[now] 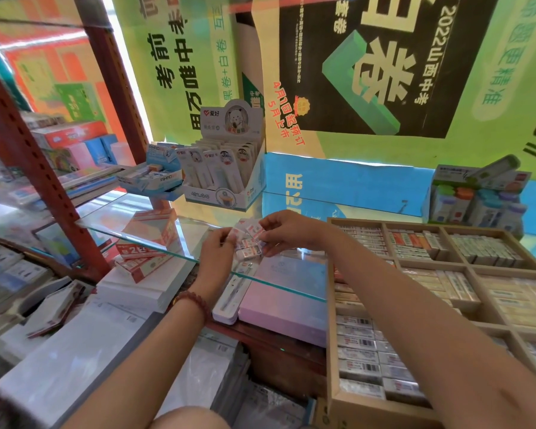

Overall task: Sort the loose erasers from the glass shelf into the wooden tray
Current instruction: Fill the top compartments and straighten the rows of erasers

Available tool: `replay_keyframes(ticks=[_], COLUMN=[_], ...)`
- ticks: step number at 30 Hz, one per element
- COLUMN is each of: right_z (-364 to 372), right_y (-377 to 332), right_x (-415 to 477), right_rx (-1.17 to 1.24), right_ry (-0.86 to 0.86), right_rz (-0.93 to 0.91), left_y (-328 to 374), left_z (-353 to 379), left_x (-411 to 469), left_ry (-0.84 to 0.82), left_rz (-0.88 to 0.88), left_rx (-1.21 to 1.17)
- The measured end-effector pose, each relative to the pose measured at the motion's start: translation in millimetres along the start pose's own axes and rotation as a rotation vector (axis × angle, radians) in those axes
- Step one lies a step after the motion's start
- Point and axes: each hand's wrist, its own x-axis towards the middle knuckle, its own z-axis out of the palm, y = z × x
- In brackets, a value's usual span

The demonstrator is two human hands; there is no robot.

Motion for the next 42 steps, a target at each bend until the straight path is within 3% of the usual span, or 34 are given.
replay_keyframes(ticks=[3, 10, 16, 19, 24, 30, 36, 42], right_z=[7.2, 18.7, 23.8, 23.1, 29.9, 27.8, -3.7, -16.4], right_y=[-6.9, -15.0, -9.8, -1.1, -0.3, 4.0, -28.8, -40.0], right_x=[-2.5, 3.9, 10.9, 5.7, 3.8, -0.6, -29.4, -73.2], right_rx=[0.182, -0.068, -0.564, -1.032, -1.218, -1.118, -0.633, -0.694], right_ry=[-0.092, 0.109, 0.291, 0.161, 0.183, 0.158, 0.445, 0.531], right_rz=[-0.017, -0.143, -0.267, -0.21, -0.239, -0.169, -0.372, -0.4], left_y=[10.4, 24.2, 7.8, 10.9, 11.7, 12.3, 37.2, 92.5], left_z=[2.5, 5.6, -0.6, -4.3, -3.8, -6.0, -11.9, 37.2], left_x=[-2.4, -4.7, 2.6, 0.5, -3.0, -4.8, -3.7, -26.7], left_ry=[0.015, -0.005, 0.185, 0.223, 0.235, 0.239, 0.219, -0.116], left_rz=[-0.149, -0.26, -0.247, -0.265, -0.279, -0.302, -0.268, -0.155], left_rx=[-0.371, -0.541, -0.335, -0.411, -0.458, -0.464, -0.506, -0.593])
